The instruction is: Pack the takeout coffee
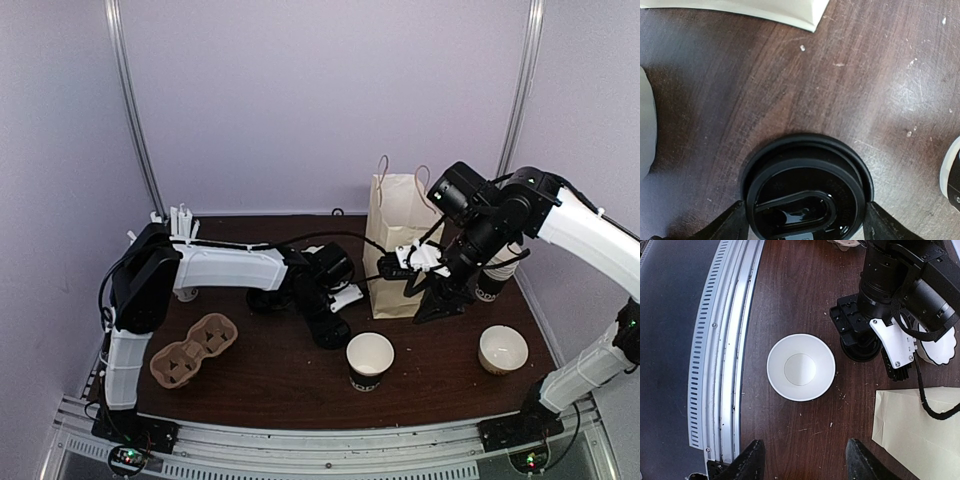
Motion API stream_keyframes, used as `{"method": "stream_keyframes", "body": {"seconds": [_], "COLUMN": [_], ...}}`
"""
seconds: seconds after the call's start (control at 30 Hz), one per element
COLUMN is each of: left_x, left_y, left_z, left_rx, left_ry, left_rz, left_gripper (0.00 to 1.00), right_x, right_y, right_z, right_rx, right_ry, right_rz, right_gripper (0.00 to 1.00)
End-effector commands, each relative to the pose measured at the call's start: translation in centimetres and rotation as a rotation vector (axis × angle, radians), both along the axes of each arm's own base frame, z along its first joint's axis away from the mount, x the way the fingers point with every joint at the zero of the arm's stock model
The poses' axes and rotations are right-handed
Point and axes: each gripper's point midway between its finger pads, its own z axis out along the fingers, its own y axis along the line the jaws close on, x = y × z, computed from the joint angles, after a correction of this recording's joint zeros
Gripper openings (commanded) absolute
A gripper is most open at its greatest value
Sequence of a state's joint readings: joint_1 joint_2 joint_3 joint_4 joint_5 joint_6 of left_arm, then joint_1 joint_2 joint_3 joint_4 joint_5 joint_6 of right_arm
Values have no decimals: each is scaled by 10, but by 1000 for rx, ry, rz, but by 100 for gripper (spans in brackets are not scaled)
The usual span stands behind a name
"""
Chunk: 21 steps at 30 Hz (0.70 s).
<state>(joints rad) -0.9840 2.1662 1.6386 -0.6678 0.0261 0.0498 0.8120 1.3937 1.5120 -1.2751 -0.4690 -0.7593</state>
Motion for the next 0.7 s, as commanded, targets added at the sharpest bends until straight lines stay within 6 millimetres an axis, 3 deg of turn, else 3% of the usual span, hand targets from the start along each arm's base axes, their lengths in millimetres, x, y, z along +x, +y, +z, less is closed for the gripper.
{"method": "stream_keyframes", "body": {"seconds": [0.0, 0.37, 0.67], "left_x": [2, 10, 11], "left_y": [-5, -2, 4], "left_z": [-1, 2, 39], "left_rx": [3, 27, 0], "left_ry": [-14, -55, -96], "left_rz": [-16, -5, 3], "left_gripper": [82, 81, 77], "right_x": [0, -3, -15], "right_y": [2, 0, 3], "right_z": [1, -4, -26], "right_rx": [11, -4, -63], "right_ry": [10, 9, -15], "right_rz": [0, 13, 77], "right_gripper": [59, 59, 59]}}
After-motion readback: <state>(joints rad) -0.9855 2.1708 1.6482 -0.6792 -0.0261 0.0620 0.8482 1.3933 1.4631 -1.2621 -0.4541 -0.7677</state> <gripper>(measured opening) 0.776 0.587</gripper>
